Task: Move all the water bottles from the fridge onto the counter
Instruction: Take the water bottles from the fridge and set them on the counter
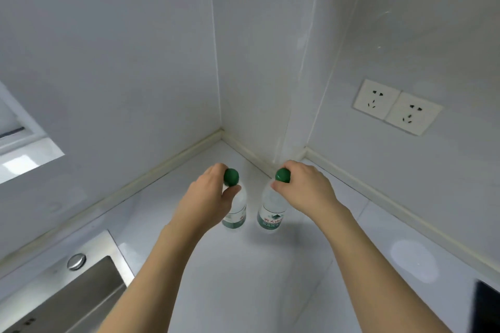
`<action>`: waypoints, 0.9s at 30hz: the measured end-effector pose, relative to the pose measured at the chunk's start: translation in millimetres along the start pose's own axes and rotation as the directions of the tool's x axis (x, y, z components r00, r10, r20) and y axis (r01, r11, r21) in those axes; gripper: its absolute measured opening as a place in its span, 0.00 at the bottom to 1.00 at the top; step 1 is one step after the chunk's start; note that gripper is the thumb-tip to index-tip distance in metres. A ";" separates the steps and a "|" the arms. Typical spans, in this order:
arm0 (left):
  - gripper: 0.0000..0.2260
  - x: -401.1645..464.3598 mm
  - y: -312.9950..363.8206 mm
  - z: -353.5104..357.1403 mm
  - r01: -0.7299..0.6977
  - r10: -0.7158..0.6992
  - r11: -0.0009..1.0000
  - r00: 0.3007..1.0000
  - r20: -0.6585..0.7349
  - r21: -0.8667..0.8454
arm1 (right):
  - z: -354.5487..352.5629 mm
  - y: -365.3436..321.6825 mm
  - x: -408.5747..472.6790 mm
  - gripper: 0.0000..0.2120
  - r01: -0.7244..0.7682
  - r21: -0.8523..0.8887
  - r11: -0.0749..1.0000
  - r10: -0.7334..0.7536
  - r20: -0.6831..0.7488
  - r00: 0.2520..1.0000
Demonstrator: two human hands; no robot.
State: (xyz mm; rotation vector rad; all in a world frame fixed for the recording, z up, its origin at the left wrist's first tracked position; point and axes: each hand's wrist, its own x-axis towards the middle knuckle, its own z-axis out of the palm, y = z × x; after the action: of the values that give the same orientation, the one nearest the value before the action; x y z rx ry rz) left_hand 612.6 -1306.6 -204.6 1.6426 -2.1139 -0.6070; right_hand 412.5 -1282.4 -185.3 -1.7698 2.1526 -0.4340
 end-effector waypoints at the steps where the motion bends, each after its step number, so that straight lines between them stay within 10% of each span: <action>1: 0.11 9.6 -7.4 -2.5 0.007 -0.007 1.000 1.000 0.001 0.006 | 3.0 -8.1 12.2 0.08 0.014 -0.006 1.000 -0.014 0.010 1.000; 27: 0.10 223.9 -119.8 8.4 0.099 -0.103 0.994 0.991 -0.080 -0.054 | 76.2 -99.1 292.4 0.13 0.289 -0.246 0.925 -0.258 0.152 0.954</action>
State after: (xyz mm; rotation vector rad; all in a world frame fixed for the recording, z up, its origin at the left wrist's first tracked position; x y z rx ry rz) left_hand 651.4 -1549.4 -268.9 1.7249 -1.9516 -0.6063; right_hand 479.8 -1590.3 -227.2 -2.1986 1.9617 -0.0998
